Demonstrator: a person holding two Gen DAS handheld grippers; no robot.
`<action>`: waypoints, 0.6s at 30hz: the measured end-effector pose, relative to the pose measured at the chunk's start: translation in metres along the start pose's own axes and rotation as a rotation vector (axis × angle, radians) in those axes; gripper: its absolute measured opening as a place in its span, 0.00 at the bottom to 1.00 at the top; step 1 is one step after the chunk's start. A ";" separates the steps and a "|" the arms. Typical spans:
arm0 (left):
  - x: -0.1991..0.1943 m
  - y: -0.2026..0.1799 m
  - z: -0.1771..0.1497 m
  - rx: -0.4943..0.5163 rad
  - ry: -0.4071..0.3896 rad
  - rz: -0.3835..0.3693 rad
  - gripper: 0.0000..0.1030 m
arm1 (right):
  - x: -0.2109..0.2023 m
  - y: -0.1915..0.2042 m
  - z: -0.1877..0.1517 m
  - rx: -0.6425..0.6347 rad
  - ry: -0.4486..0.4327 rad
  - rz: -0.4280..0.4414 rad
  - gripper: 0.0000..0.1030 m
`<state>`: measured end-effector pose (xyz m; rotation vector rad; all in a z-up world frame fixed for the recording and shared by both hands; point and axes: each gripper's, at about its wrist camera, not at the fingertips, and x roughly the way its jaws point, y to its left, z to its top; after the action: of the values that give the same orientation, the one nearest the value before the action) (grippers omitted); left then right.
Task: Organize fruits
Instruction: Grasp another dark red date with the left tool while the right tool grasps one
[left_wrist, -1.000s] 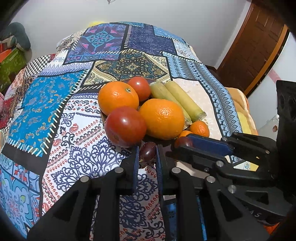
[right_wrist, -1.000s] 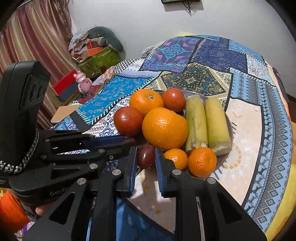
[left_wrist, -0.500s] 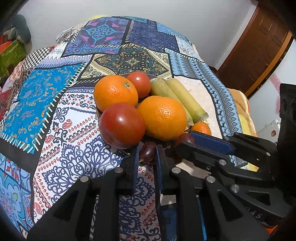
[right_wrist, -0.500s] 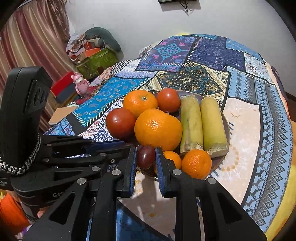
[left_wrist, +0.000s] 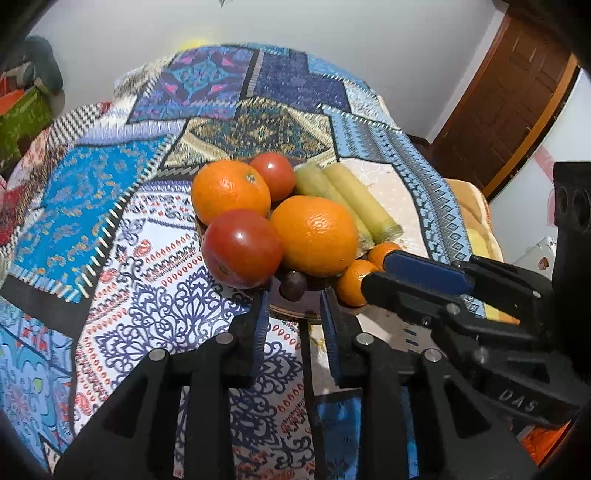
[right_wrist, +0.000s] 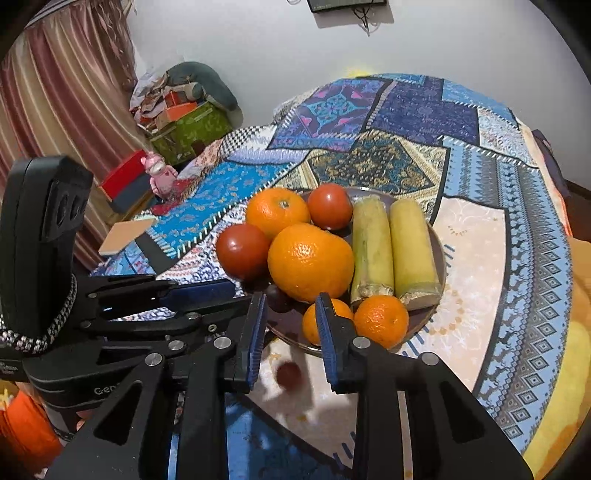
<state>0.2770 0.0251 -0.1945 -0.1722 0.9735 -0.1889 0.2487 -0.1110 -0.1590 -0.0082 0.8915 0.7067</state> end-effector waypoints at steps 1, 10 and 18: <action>-0.007 -0.002 -0.001 0.010 -0.018 0.008 0.27 | -0.004 0.000 0.001 0.000 -0.009 -0.002 0.24; -0.045 -0.008 -0.011 0.041 -0.077 0.031 0.34 | -0.020 -0.004 -0.028 -0.005 0.021 -0.082 0.28; -0.039 -0.005 -0.027 0.022 -0.045 0.021 0.34 | -0.001 -0.028 -0.058 0.074 0.135 -0.082 0.28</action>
<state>0.2325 0.0282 -0.1767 -0.1455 0.9274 -0.1752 0.2232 -0.1501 -0.2034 -0.0267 1.0409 0.6011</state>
